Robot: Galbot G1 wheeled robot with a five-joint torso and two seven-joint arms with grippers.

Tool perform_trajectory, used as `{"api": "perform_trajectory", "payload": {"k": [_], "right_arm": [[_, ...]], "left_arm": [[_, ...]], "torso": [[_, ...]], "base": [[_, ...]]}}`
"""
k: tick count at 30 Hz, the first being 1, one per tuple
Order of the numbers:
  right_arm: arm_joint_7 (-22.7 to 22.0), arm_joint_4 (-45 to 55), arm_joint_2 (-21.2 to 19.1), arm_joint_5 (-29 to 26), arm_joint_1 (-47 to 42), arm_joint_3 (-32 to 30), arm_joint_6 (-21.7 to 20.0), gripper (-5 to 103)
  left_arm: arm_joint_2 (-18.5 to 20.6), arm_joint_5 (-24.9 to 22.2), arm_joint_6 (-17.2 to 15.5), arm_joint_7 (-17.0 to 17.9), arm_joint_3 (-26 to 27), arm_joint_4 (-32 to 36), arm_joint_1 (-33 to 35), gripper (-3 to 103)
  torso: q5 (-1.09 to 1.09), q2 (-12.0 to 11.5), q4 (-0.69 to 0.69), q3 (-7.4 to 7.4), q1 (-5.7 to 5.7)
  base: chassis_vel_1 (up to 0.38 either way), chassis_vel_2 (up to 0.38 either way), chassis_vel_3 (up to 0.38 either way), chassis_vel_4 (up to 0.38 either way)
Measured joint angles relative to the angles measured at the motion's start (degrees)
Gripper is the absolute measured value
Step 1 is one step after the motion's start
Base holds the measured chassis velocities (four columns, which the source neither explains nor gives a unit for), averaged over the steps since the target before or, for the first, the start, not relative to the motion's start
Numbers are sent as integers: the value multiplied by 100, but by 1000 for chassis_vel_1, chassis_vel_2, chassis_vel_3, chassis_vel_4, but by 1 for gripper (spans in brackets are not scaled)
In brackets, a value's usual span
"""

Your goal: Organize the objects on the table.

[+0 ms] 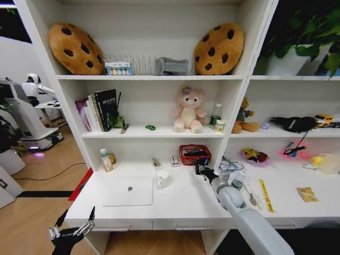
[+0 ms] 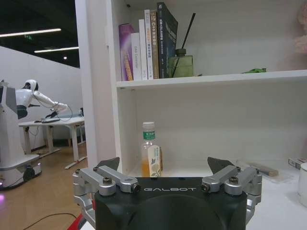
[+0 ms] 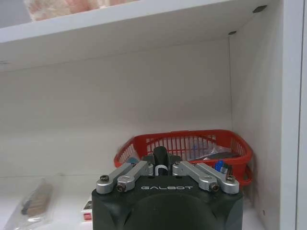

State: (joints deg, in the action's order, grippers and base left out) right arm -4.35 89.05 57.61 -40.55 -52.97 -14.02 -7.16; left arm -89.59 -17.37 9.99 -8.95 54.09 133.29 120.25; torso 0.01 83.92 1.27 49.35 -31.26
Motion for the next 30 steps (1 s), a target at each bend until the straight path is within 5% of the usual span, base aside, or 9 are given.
{"api": "perform_trajectory", "payload": {"k": [30], "right_arm": [[-214, -2270, 672, 842, 1594, 619, 1850, 13]], "left_arm": [[0, 1, 0, -1, 0, 0, 0, 100]], "torso": [[-1, 0, 0, -1, 0]], "base": [[0, 0, 0, 0]]}}
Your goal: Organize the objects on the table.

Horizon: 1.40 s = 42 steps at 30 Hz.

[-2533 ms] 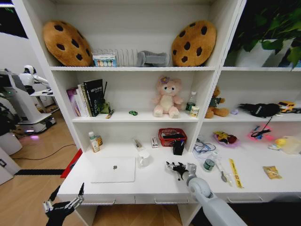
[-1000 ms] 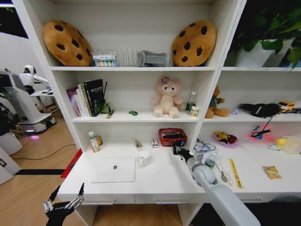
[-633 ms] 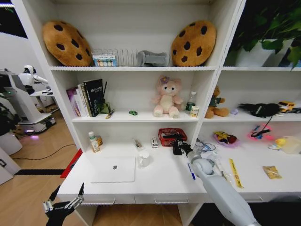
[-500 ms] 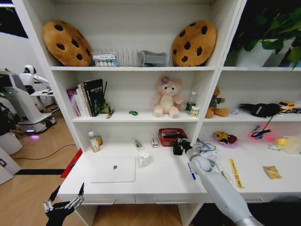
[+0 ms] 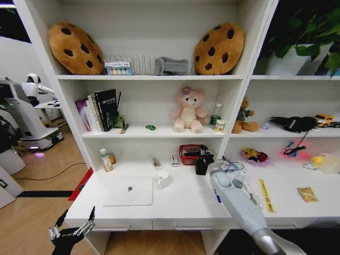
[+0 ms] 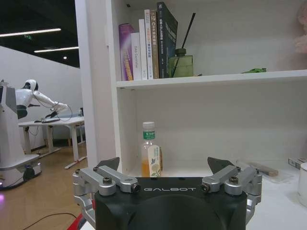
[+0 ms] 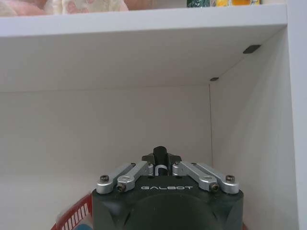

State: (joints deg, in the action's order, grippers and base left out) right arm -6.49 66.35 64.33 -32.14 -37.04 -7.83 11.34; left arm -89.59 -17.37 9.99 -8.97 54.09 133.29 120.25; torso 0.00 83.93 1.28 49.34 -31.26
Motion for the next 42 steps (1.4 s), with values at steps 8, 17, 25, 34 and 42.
{"api": "perform_trajectory", "payload": {"k": [8, 17, 25, 34, 42], "right_arm": [[83, -426, 156, 103, 135, -45, 133, 13], [125, -562, 148, 115, 204, -56, 183, 13], [197, -571, 121, 92, 235, -57, 176, 22], [367, -386, 64, -45, 148, -112, -22, 55], [350, 430, -129, -73, -347, -273, -109, 82]], "left_arm": [[0, 0, 0, 0, 0, 0, 0, 100], [0, 0, 0, 0, 0, 0, 0, 100], [0, 0, 0, 0, 0, 0, 0, 100], [0, 0, 0, 0, 0, 0, 0, 100], [0, 0, 0, 0, 0, 0, 0, 100]], "torso": [[1, 0, 0, 0, 0], [0, 0, 0, 0, 0], [0, 0, 0, 0, 0], [0, 0, 0, 0, 0], [0, 0, 0, 0, 0]], "base": [[0, 0, 0, 0], [0, 0, 0, 0], [0, 0, 0, 0], [0, 0, 0, 0], [0, 0, 0, 0]]}}
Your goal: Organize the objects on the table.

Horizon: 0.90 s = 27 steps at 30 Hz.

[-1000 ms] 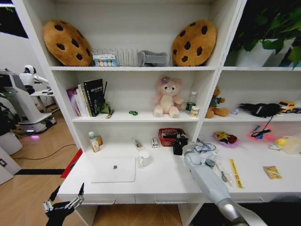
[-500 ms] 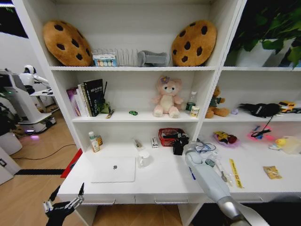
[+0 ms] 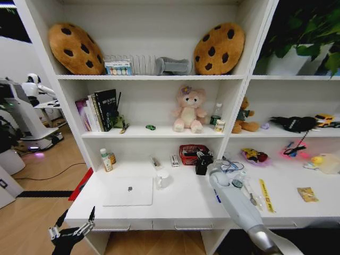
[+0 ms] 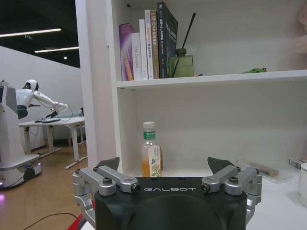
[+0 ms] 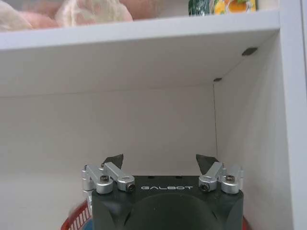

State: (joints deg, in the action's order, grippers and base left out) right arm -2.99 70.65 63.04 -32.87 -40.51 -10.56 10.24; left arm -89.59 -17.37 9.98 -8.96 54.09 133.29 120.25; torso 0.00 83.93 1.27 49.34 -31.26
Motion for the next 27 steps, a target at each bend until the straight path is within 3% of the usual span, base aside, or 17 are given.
{"api": "perform_trajectory", "payload": {"k": [2, 3, 8, 10, 11, 12, 15, 22, 27], "right_arm": [[-2, 287, -75, 5, -180, -50, -24, 82], [52, 704, -211, 4, -479, -135, -97, 97], [134, 1495, -447, -103, -1220, -313, -229, 100], [-12, 2046, -539, -339, -1643, -431, -474, 100], [-451, 2687, -600, -740, -2104, -574, -939, 100], [-451, 2687, -600, -740, -2104, -574, -939, 100], [-1169, 3478, -747, -1263, -2979, -1038, -1790, 100], [-1164, 3381, -965, -1315, -3420, -1334, -2140, 100], [-897, 2792, -1019, -1755, -3013, -1157, -2638, 100]], "left_arm": [[0, 0, 0, -1, -1, 0, 0, 100], [0, 0, 0, 0, 0, 0, 0, 100], [0, 0, 0, 0, 0, 0, 0, 100], [0, 0, 0, 0, 0, 0, 0, 100], [0, 0, 0, -1, 0, 0, 0, 100], [0, 0, 0, -1, 0, 0, 0, 100], [0, 0, 0, 0, 0, 0, 0, 100], [0, 0, 0, 0, 0, 0, 0, 100], [0, 0, 0, -1, 0, 0, 0, 100]], "torso": [[0, 0, 1, 0, 0], [0, 0, -1, 0, 0], [3, 0, 2, 0, 0], [1, 0, 0, 0, 0], [0, 0, 0, -1, 1], [0, 0, 0, -1, 1], [-1, 1, 3, -1, 2], [0, 1, 1, -1, 2], [2, 0, -2, 0, 1]], "base": [[0, 0, 0, 0], [0, 0, 0, 0], [0, 0, 0, 0], [0, 0, 0, 0], [0, 0, 0, 0], [0, 0, 0, 0], [0, 0, 0, 0], [0, 0, 0, 0], [0, 0, 0, 0]]}}
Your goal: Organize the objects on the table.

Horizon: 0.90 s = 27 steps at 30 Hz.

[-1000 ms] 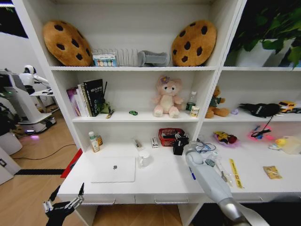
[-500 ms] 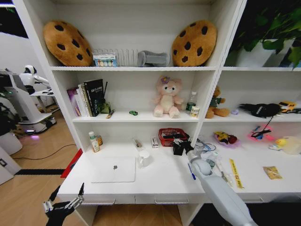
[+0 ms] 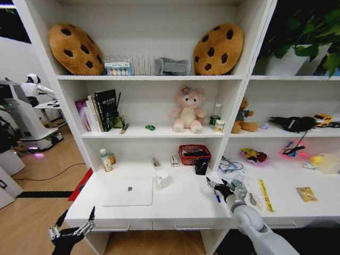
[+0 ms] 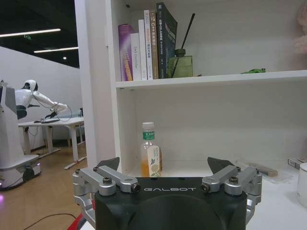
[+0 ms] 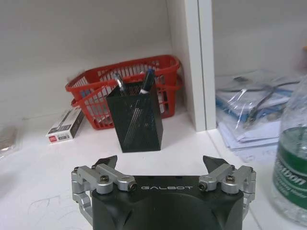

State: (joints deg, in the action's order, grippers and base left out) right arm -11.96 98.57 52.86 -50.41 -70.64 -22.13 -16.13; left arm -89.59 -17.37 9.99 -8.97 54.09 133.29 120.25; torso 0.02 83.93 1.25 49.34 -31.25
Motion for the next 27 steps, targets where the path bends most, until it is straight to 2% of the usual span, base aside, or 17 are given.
{"api": "perform_trajectory", "payload": {"k": [4, 7, 9, 10, 18, 19, 23, 25, 27], "right_arm": [[100, -149, -41, -251, 224, 139, -299, 99], [71, -234, -41, -253, 261, 180, -371, 99], [45, -269, -44, -276, 254, 190, -395, 97], [40, -304, -55, -278, 233, 190, -396, 93], [43, -435, -45, -229, 291, 208, -376, 87], [26, -453, -36, -217, 317, 219, -376, 82], [-12, -500, -24, -205, 351, 240, -382, 76], [-96, -502, -15, -157, 329, 245, -347, 65], [-105, -495, -18, -154, 311, 243, -346, 65]], "left_arm": [[0, 0, 0, 0, 0, 0, 0, 100], [0, 0, 0, 1, 0, 0, 1, 100], [0, 0, 0, 1, 0, 0, 0, 100], [0, 0, 0, 1, 0, 0, 0, 100], [0, 0, 0, 0, 0, 0, 0, 100], [0, 0, 0, 1, 0, 0, 0, 100], [0, 0, 0, 1, 0, 0, 0, 100], [0, 0, 0, 1, 0, 0, 0, 100], [0, 0, 0, 1, 0, 0, 0, 100]], "torso": [[-2, 0, 0, 0, -1], [-1, 0, 2, 0, -1], [-2, 0, 2, 0, -1], [-2, 0, 3, 0, -1], [-2, 0, 2, 0, -1], [-2, 0, 2, 0, -1], [-2, 0, 2, 0, -1], [-2, 0, 1, 0, -1], [-2, -1, 1, 0, -1]], "base": [[0, 0, 0, 0], [0, 0, 0, 0], [0, 0, 0, 0], [0, 0, 0, 0], [0, 0, 0, 0], [0, 0, 0, 0], [0, 0, 0, 0], [0, 0, 0, 0], [0, 0, 0, 0]]}}
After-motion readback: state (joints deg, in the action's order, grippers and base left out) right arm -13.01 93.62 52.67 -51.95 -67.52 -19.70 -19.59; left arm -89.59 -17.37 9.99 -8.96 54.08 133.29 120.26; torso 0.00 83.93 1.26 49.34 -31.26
